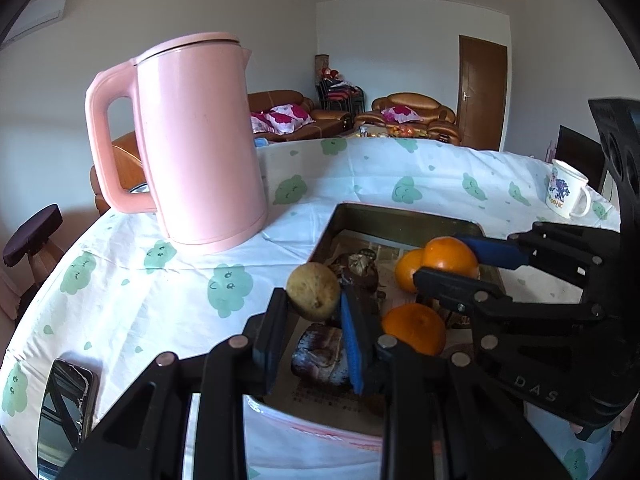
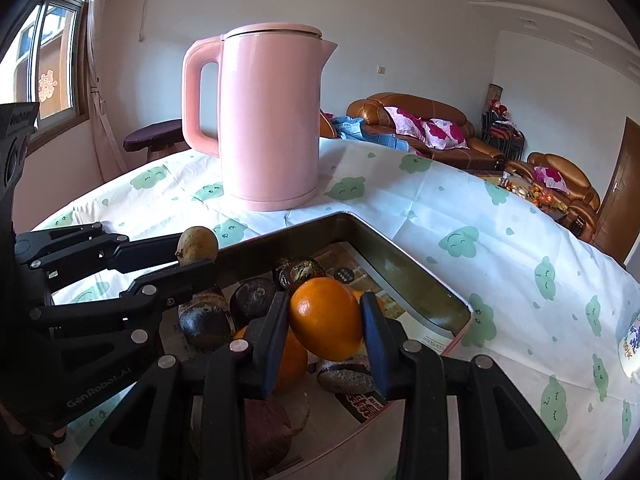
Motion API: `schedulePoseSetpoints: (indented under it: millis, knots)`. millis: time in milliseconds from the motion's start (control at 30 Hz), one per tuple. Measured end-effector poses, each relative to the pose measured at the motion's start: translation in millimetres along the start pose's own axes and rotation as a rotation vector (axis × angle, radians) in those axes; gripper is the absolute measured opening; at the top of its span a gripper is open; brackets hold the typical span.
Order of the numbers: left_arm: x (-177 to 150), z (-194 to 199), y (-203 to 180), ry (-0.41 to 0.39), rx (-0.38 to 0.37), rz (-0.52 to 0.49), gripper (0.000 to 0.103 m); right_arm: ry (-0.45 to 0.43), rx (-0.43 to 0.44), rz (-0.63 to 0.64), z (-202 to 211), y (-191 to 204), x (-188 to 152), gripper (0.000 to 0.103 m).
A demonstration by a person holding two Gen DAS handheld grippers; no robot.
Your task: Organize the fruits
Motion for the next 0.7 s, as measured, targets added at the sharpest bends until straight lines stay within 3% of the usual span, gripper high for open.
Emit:
schedulePoseSetpoints:
  millis: [200,400,467,700]
  knots:
    - [-2.7,-5.1,-3.5,0.013,-0.001,-0.009,0.033,0.02,0.02,-0.004,-4.6,0.3,-6.0,0.039]
    - [-1.2,4.5,-1.2,-0.023,-0.005,0.018,0.051,0.017,0.009,-0.021,2.3,-4.3,-9.4,0.05]
    - [2.2,14.0,-0.7,-0.057,0.001,0.024,0.068,-0.001,0.005,-0.039,9.8,-9.0,-8.8,0.052]
    - [11.4,34.9,-2.6,-0.122,0.007,0.033,0.076,-0.074,-0.037,-0.076,44.3,-23.2,-8.0,0.059]
Point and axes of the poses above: each gripper's, at about its wrist camera, not at the fingertips, and z roughly against the way its jaws point, y to its left, x to its top, the point moved 6 cm from there along -z, roughly the way its jaws point, and after that the axes turned 4 degrees about y, right-handed, at the moved point
